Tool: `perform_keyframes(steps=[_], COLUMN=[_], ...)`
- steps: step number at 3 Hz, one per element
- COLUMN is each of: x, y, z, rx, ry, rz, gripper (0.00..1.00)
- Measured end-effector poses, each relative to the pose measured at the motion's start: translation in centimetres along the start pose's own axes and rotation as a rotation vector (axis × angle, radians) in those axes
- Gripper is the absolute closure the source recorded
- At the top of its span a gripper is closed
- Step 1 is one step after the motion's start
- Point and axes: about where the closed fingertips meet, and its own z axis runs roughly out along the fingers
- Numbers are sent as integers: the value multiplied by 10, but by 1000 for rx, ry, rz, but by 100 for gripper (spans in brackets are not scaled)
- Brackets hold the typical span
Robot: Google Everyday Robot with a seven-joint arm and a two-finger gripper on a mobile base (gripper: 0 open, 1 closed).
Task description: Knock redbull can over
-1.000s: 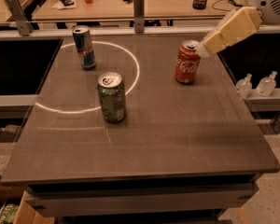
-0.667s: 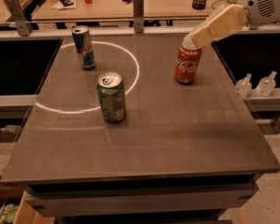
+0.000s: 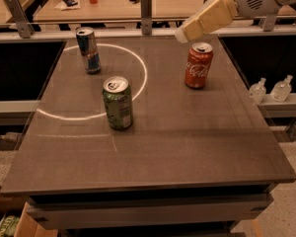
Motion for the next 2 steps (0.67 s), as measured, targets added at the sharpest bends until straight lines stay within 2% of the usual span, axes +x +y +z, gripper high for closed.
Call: perform_keyframes(steps=[1,2], x=[3,10], y=[-1,6], z=[0,29], rx=[51,117], ry=[33,77], rz=[25,66], gripper=[0,0])
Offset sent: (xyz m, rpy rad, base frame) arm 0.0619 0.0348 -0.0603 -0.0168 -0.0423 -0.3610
